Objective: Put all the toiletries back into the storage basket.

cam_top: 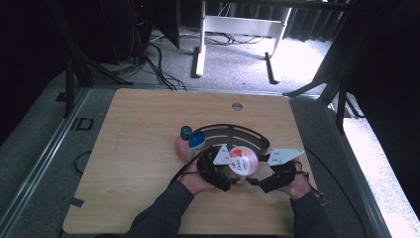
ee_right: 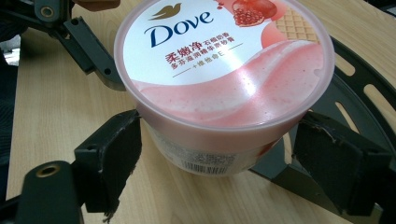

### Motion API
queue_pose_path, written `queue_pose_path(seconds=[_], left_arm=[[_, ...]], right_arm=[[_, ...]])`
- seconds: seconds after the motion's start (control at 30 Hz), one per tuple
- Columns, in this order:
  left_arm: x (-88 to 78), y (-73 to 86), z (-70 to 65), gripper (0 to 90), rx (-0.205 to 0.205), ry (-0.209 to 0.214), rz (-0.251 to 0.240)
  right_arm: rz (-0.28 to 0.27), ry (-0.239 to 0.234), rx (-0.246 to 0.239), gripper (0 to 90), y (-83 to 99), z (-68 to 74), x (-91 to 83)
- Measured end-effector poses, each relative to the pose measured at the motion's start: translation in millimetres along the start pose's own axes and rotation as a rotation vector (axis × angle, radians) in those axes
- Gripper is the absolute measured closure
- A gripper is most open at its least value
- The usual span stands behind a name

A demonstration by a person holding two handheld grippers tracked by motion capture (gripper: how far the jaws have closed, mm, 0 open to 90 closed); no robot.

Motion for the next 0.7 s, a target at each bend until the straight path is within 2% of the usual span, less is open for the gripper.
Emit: queue_pose_path(seconds=[0.33,0.7], left_arm=[[6.9,-5.8,9.7,11.6,0.001,-0.008,0.015],[11.3,-13.8,17.1,11.6,-0.010,-0.016,0.005]], right_arm=[[0.007,0.008,0.005,14.2,-0.6,-12.4,1.1],[-0.004,0.009,0.016,14.2,-2.6,-24.3,-0.6]])
Point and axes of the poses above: each handheld gripper's, and its own axes: x roughly forward along the jaws, y roughly out of its underside, z roughly to its left, the point moved 10 cm from there along x, roughly forward along the jaws, and after that the axes turned 2 degrees about y, right-handed, at the moved point
